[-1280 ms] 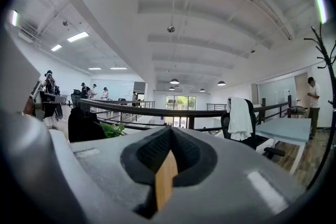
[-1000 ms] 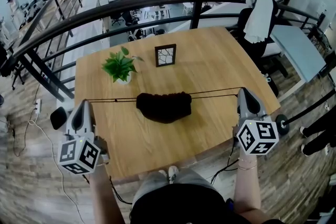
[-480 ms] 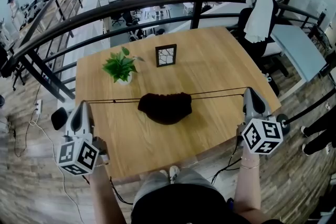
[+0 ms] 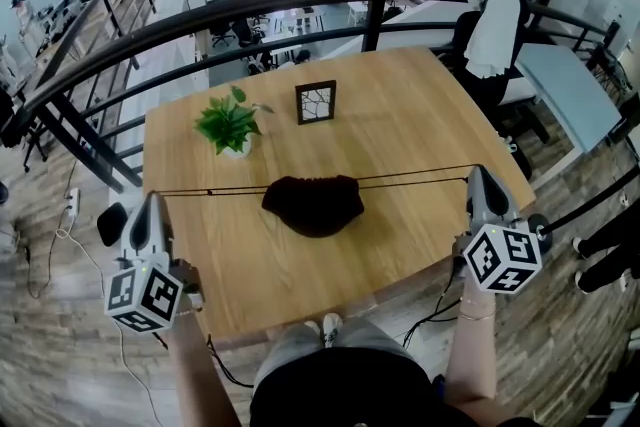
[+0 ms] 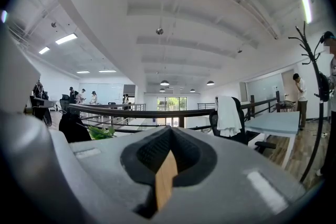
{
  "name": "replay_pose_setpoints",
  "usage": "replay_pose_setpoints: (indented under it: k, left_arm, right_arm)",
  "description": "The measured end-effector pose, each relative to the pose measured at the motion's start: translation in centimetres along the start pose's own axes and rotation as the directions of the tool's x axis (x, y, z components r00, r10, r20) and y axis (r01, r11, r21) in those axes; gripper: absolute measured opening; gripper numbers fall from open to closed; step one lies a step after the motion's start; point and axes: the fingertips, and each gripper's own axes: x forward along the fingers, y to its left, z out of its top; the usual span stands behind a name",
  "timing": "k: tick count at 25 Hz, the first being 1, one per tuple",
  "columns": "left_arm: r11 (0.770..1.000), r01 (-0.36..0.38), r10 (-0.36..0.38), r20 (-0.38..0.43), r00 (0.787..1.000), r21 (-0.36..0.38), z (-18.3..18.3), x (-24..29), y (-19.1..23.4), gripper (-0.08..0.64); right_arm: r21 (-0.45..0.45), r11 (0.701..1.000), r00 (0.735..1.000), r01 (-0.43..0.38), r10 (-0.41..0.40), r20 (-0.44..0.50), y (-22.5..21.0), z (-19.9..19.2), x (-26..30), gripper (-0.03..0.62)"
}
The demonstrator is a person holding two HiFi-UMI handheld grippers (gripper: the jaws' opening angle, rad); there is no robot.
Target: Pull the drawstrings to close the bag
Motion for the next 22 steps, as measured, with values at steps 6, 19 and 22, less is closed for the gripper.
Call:
replay_pose_setpoints:
  k: [6,19,22]
  left_arm:
    - [1.000,-0.008,0.008,-0.003,1.000,-0.002,-0.2,-0.3,0.7,0.014]
    - [1.000,-0.018,0.018,-0.011,1.000,-0.025,-0.7,-1.0,1.8,0.014]
    - [0.999,-0.023,0.023,-0.014,1.000,-0.029,-0.8,-0.9,2.1,0.014]
  right_arm:
    - [0.007,1.000,1.000,0.000,0.000,-0.004,0.0,-0.1,-0.1,-0.002]
    - [0.009,1.000,1.000,0.006,-0.006,-0.011,-0.2,-0.4,-0.6,-0.002]
    - [0.006,1.000,1.000,0.008,-0.008,-0.016,-0.2,-0.5,-0.5,-0.002]
